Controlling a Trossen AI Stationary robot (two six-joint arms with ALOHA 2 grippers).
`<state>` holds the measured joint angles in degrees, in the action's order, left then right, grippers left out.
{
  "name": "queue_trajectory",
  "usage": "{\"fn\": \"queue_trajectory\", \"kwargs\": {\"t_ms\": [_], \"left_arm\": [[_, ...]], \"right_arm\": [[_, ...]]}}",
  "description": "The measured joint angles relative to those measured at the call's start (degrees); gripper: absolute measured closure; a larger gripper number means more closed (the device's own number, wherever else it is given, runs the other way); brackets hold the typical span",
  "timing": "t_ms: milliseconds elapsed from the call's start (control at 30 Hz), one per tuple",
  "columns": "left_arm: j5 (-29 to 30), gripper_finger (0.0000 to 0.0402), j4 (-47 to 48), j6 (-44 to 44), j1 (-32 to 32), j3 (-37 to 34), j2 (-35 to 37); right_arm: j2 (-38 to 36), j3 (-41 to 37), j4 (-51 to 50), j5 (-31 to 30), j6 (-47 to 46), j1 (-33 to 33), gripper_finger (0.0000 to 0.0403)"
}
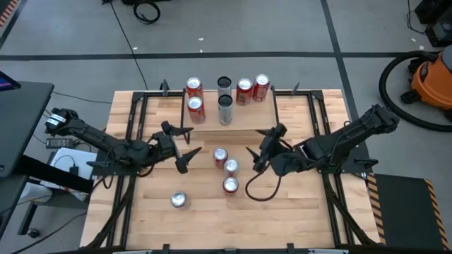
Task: Place canned beverage on shelf
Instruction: Adjust the soda cans
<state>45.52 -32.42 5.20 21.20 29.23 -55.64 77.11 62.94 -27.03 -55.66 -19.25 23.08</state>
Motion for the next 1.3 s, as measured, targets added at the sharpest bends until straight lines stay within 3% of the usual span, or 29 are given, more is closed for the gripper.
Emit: {"fn": "queue_trajectory", "kwargs": {"t_ms": [200,467,633,733,833,1000,1067,1300], "left_arm": [[1.11,0.0017,-0.17,0.94,-1.05,0.02,0.29],[0.99,0.0017,7.96,-0.98,-1.43,0.57,2.80],[1.35,0.0017,21.11,-2.79,-2.03,3.48,8.83],[4.94,0.0017,27.20,-1.16,-2.97,5.10,12.20],[8.31,0.0017,29.18,0.32,-5.42,5.67,15.48],[8.52,0.0017,30.72,-0.40,-12.55,5.68,18.52],[7.22,0.0017,32.05,-1.75,-15.86,5.68,18.99],[-5.80,0.0017,37.81,-9.55,-28.93,5.68,18.93]], "right_arm": [[-1.11,-0.02,-8.85,0.10,-5.37,-1.06,0.0055],[-4.57,-2.01,-9.26,7.26,2.29,-7.66,0.0055],[-9.45,-7.17,-2.24,6.92,11.02,-14.66,0.0055],[-12.56,-10.12,3.61,6.41,16.18,-18.65,0.0055],[-15.22,-12.34,8.74,6.63,19.86,-21.81,0.0055],[-17.40,-15.10,15.83,10.85,25.22,-24.45,0.0055],[-17.45,-15.46,17.79,11.86,27.30,-24.78,0.0055],[-17.92,-13.73,18.25,12.29,33.67,-26.26,0.0055]]}}
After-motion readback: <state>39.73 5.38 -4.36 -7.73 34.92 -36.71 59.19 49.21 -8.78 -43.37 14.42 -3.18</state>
